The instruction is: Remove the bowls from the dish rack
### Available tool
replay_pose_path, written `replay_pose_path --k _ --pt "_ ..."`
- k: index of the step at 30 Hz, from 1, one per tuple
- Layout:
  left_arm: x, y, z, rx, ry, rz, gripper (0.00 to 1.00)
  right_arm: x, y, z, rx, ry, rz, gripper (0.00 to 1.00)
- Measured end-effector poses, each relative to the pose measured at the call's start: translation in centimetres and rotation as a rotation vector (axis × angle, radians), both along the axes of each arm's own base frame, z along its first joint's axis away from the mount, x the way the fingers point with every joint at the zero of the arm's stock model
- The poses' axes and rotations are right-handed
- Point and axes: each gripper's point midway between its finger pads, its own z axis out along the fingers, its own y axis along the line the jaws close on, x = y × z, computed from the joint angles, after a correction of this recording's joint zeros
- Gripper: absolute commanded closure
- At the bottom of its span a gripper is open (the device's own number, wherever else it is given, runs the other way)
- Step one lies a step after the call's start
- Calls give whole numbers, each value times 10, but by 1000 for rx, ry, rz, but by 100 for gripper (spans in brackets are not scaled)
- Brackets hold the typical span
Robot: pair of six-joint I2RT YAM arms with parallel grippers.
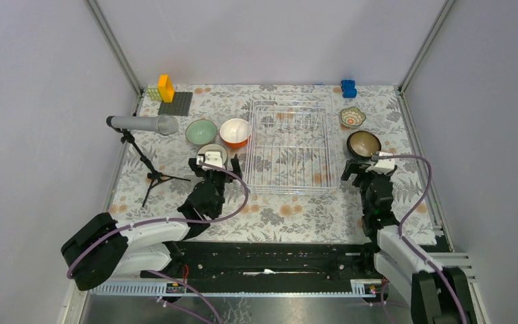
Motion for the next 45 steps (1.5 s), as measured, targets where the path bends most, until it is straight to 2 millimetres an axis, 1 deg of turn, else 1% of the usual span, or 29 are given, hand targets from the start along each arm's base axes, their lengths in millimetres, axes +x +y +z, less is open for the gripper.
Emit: replay_pose_path --k 2,8,10,14,16,17,18,22,23,25,27,29,30,32,33,34,35,36,37,38,39,42,45 --pt "2 5 -4 40 -2 30 1 5 -6 -9 -16 20 -34 0" --pt "9 21 -20 136 20 112 1 13 -21 -53 -51 116 -88 0" --pt "12 37 -23 130 25 145 1 16 -21 -63 -67 131 -69 0" --pt "12 78 -25 89 14 237 1 28 -17 -75 -91 126 -32 0" --pt "10 83 -28 91 15 248 1 29 -15 -85 -99 147 -19 0" --pt "10 83 -29 101 18 246 1 28 -16 -86 -100 153 -23 0" --pt "11 83 -30 104 19 246 1 30 -18 -83 -100 143 -33 1" --pt "13 82 -38 136 40 249 1 56 -25 -62 -98 95 -93 0" --pt "14 82 -39 143 44 251 1 60 -28 -58 -99 88 -110 0" --pt "15 84 -39 159 45 257 1 62 -30 -56 -98 81 -122 0" --pt "17 89 -36 168 34 273 1 61 -31 -58 -100 90 -130 0" --pt "21 96 -35 176 22 293 1 60 -32 -58 -101 93 -132 0" --pt "25 103 -37 184 24 312 1 60 -32 -58 -101 94 -133 0" --pt "30 115 -48 215 49 352 5 60 -32 -59 -100 96 -133 0" --pt "33 121 -58 244 72 368 7 60 -32 -59 -100 97 -133 0" --pt "35 123 -66 272 91 368 7 60 -32 -59 -100 97 -133 0" --pt "37 124 -75 301 109 361 4 60 -32 -59 -100 97 -133 0" --pt "39 123 -77 318 106 350 6 60 -32 -59 -100 97 -133 0" --pt "41 126 -90 354 138 350 9 60 -32 -59 -99 97 -133 0" --pt "42 128 -97 361 149 355 12 60 -32 -59 -99 97 -133 0" --pt "45 131 -99 360 160 359 12 60 -32 -59 -99 97 -133 0" --pt "56 145 -94 313 165 369 6 60 -32 -59 -99 97 -133 0" --pt "60 160 -84 248 136 401 5 60 -32 -59 -99 97 -133 0"
